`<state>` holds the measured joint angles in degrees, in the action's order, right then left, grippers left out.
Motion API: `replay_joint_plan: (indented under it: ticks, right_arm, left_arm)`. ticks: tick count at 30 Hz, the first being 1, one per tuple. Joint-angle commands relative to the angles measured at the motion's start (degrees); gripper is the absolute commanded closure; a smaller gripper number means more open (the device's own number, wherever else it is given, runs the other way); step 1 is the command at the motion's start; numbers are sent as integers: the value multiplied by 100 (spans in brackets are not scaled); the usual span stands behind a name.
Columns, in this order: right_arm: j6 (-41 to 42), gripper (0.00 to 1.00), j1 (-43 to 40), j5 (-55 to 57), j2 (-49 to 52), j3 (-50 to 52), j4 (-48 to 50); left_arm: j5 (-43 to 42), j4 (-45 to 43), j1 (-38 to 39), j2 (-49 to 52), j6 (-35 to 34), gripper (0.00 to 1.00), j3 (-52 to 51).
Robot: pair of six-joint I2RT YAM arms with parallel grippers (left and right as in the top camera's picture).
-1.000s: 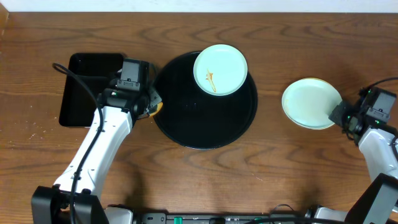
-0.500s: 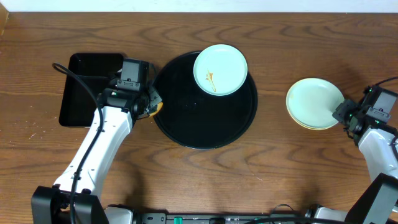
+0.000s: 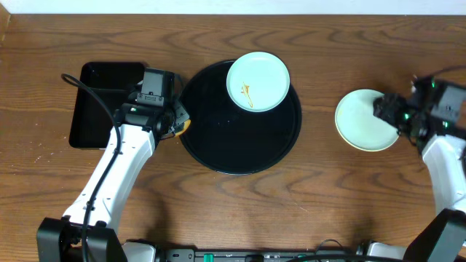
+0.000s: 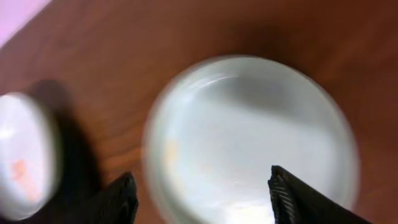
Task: Clean dirty plates on tray and stack at the side
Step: 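Move the right gripper to the last green plate and drag it to tray center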
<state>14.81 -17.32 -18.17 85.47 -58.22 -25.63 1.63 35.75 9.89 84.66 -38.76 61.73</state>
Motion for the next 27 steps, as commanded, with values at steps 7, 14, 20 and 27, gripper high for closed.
replay_joint_plan:
  ticks: [7, 14, 20, 27]
  right_arm:
    - [-162, 43, 1375, -284, 632, -2061, -1038]
    - [131, 44, 2376, -234, 1910, -2986, -1056]
    - [841, 48, 2962, 299, 2835, -3318, -870]
    - [1099, 55, 3185, 337, 3362, -3318, -761]
  left_arm:
    - [31, 2, -22, 33, 577, 92, 101]
    - [31, 0, -22, 33, 575, 92, 101]
    - [31, 7, -22, 33, 577, 92, 101]
    - [31, 22, -22, 33, 577, 92, 101]
